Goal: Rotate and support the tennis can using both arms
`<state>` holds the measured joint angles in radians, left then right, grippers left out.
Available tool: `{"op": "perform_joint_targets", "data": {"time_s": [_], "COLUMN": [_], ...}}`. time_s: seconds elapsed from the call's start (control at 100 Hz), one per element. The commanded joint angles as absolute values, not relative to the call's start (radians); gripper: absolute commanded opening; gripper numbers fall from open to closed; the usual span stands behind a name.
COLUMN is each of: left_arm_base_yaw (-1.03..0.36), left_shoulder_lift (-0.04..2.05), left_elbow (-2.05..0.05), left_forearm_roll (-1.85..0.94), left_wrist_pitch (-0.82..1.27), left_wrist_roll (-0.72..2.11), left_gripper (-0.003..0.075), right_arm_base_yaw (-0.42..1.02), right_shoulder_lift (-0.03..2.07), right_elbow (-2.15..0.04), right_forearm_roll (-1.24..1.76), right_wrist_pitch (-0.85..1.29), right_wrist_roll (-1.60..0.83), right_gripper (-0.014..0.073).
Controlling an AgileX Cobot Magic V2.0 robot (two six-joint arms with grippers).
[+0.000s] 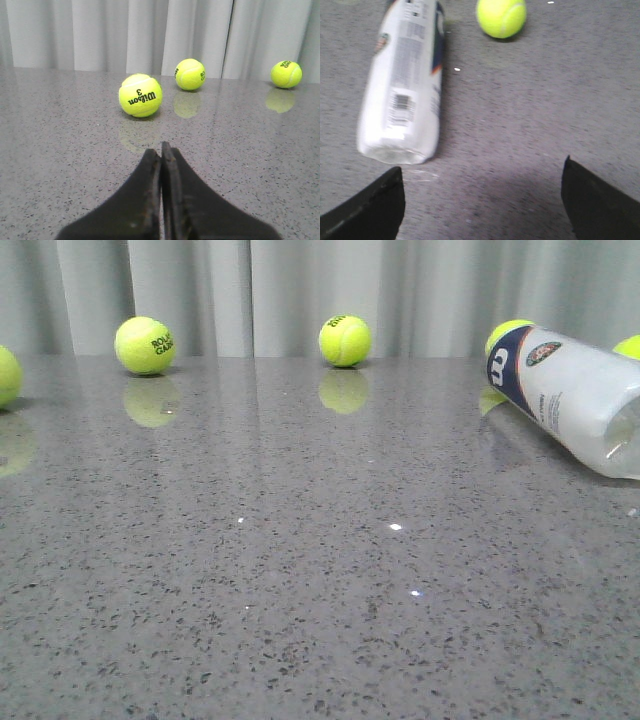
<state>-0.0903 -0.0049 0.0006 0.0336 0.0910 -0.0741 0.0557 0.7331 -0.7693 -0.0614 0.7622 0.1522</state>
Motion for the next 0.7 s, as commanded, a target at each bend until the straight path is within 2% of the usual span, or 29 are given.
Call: {"op": "perform_joint_targets", "data": {"time_s": [0.0, 0.29, 0.69], "left_arm_base_yaw": [-0.091, -0.091, -0.091], "left_shoulder_lift": [-0.039, -0.039, -0.039], "left_elbow": [0.046, 0.046, 0.046], "left_forearm_roll": [0.026, 0.026, 0.026], "left_wrist_pitch": [0.013, 0.013, 0.013], "left_wrist_roll": [-0.082, -0.082, -0.082], "left_gripper": [-0.0019, -0.0018, -0.0018], "right_arm_base_yaw": [0.084, 0.133, 0.133], "right_shoulder_lift": [0.825, 1.205, 1.622], "right_elbow": [-0.902, -1.204, -1.435], "right_forearm_roll": [-0.012, 0.167, 0.205], "right_wrist_pitch": [0.771, 0.967, 1.015], "right_wrist_roll": [0.147, 0.136, 0.118], "right_gripper": [0.0633, 0.0633, 0.0633]}}
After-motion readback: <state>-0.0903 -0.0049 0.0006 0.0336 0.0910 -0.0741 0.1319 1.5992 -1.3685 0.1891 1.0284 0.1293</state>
